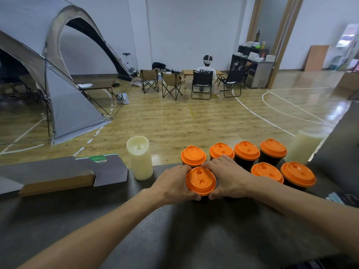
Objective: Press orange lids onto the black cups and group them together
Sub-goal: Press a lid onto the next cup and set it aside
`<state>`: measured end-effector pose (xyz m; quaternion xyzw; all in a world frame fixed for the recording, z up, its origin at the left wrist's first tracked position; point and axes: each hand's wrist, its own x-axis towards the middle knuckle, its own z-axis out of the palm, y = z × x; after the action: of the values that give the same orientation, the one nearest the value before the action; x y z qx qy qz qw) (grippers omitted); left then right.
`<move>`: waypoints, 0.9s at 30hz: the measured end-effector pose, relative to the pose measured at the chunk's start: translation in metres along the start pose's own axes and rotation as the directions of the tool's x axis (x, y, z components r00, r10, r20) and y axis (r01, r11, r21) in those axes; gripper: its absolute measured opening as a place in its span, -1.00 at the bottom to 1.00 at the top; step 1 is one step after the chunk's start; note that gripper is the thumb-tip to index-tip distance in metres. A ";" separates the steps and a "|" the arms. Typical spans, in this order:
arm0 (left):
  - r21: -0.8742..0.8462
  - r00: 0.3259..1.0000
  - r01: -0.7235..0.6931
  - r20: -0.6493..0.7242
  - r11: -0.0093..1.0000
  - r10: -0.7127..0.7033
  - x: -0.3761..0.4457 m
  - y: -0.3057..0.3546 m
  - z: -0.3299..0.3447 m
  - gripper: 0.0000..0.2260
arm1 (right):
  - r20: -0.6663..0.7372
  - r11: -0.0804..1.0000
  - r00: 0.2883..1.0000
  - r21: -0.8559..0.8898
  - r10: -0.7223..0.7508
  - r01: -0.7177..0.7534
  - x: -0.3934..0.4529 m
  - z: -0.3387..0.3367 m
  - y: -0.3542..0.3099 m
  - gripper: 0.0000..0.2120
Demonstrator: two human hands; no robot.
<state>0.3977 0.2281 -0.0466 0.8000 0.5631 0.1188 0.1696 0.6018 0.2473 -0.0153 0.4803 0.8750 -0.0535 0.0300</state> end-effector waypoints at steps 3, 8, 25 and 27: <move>0.011 1.000 0.007 0.014 1.000 -0.007 0.006 0.000 0.004 -0.28 | 0.016 1.000 1.000 0.000 -0.005 0.005 0.003 0.003 0.006 -0.09; 0.029 0.998 0.017 0.060 0.999 -0.019 0.009 0.001 0.002 -0.25 | 0.034 1.000 0.999 0.018 -0.004 0.004 0.006 0.004 0.011 -0.07; 0.292 0.997 0.074 -0.058 0.953 -0.059 -0.099 -0.078 -0.074 -0.40 | -0.032 0.955 0.963 0.122 -0.268 0.270 0.040 -0.035 -0.130 -0.19; 0.304 0.989 0.142 -0.081 0.942 -0.123 -0.131 -0.104 -0.089 -0.40 | -0.022 0.932 0.942 0.134 -0.336 0.336 0.058 -0.034 -0.174 -0.21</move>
<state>0.2299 0.1496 -0.0075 0.7731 0.6321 0.0420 0.0327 0.4238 0.2078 0.0234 0.3245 0.9385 -0.1176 -0.0119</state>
